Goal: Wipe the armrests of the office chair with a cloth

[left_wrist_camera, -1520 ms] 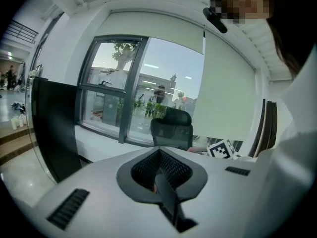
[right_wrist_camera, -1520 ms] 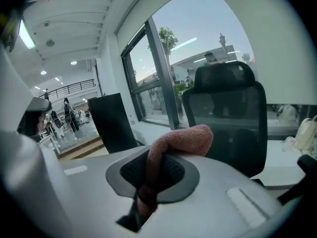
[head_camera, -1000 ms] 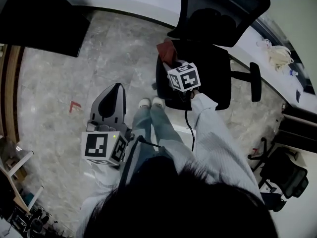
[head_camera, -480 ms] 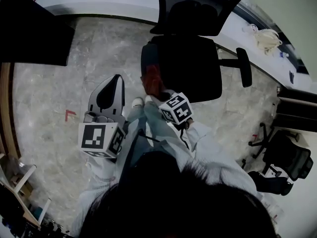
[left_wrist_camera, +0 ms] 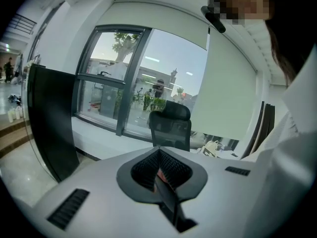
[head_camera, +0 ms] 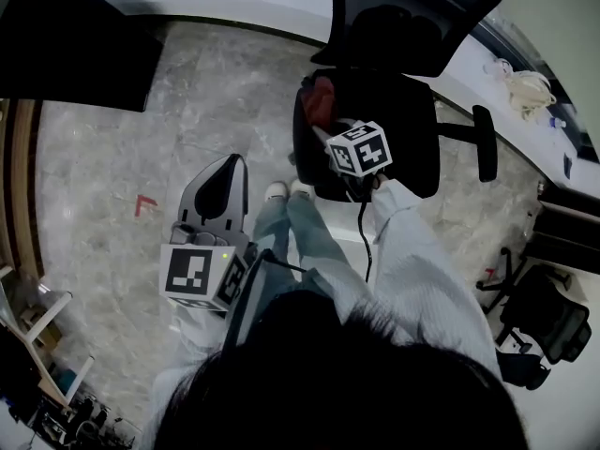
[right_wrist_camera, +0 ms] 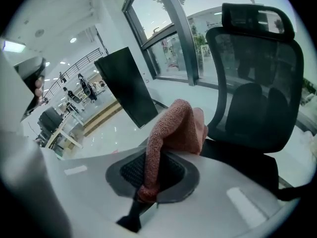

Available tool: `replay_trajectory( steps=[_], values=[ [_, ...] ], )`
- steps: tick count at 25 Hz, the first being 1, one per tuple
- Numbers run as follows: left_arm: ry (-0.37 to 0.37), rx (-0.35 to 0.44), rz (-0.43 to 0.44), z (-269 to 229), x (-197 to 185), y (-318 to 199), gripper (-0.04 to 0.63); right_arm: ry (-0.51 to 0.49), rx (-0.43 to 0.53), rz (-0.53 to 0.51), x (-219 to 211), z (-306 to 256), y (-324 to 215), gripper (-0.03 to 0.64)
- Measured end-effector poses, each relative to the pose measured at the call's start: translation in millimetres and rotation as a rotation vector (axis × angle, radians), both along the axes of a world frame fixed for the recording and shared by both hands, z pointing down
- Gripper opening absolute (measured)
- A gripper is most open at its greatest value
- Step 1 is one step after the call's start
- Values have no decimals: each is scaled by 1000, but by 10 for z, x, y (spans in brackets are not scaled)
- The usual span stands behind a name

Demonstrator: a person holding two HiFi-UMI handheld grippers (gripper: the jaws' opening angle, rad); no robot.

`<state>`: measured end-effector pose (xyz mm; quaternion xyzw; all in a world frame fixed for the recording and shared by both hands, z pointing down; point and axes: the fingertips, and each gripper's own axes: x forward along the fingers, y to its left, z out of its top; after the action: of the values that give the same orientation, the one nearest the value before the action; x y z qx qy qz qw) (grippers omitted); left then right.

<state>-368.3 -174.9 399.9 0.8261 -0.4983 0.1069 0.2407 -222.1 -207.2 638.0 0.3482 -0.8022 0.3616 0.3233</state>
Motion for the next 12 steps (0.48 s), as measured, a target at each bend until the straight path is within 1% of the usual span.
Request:
replay_trajectory(
  steps=[3,6,9,12],
  values=[
    [-16,-8,-36,5,-209,-16,3,39,10,4,-19,66,-452,25],
    [-21,0,-66,16,-375,-42,3,76,4,9,-80,102,-724,25],
    [-18,10,-71,-6,-439,-65,3,80,-24,-2,-188,87,-728,25],
    [-10,18,-50,-28,-380,-60,3,55,-41,-51,-293,38,-470,25]
  ],
)
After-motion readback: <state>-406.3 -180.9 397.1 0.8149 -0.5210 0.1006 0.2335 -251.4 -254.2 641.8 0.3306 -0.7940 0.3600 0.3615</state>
